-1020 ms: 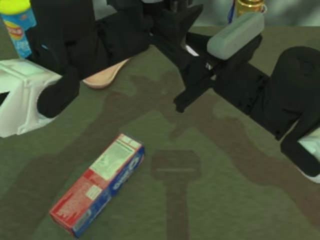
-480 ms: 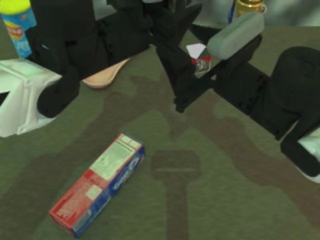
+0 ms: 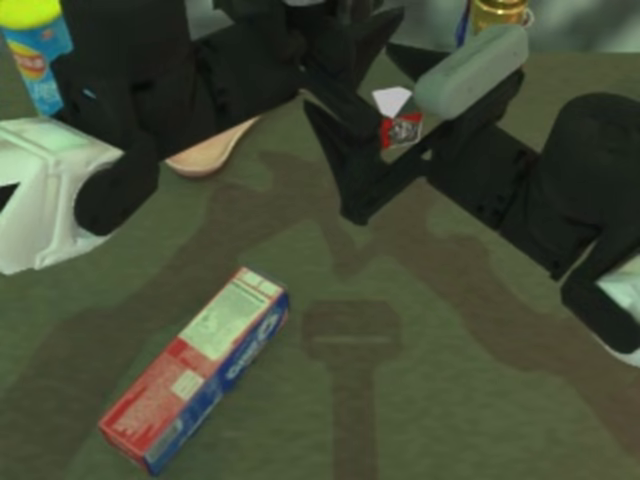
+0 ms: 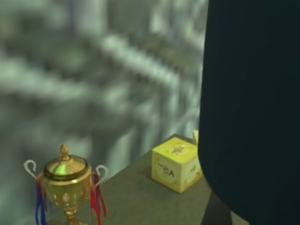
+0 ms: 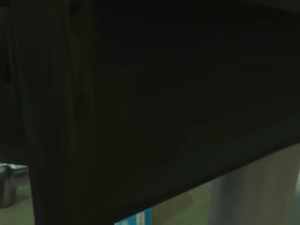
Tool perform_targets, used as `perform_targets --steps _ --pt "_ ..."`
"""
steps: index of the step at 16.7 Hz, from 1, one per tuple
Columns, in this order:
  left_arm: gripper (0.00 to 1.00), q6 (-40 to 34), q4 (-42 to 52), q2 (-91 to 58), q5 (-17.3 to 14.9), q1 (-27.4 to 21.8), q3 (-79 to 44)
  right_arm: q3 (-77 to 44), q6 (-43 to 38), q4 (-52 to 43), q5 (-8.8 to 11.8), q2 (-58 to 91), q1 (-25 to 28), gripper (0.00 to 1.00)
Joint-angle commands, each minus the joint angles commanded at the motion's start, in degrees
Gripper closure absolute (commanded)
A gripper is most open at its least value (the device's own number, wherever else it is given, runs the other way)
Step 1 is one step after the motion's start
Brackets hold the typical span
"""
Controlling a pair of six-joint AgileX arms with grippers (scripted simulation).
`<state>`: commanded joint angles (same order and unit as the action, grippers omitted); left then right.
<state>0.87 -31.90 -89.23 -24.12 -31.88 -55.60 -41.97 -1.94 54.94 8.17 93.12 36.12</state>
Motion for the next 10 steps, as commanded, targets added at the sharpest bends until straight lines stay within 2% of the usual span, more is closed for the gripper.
perform_targets --steps 3,8,10 --pt "1.00 -0.29 0.21 0.71 -1.33 1.50 0.85 2.37 -0.01 -0.12 0.30 -2.38 -0.51 0.00" --pt "1.00 0.20 0.59 4.20 -6.98 7.94 3.94 13.18 -0.15 -0.32 2.19 -13.44 -1.70 0.00" --pt "1.00 0.29 0.64 4.92 -8.06 9.27 4.54 14.86 -0.16 -0.21 2.64 -15.13 -1.85 0.00"
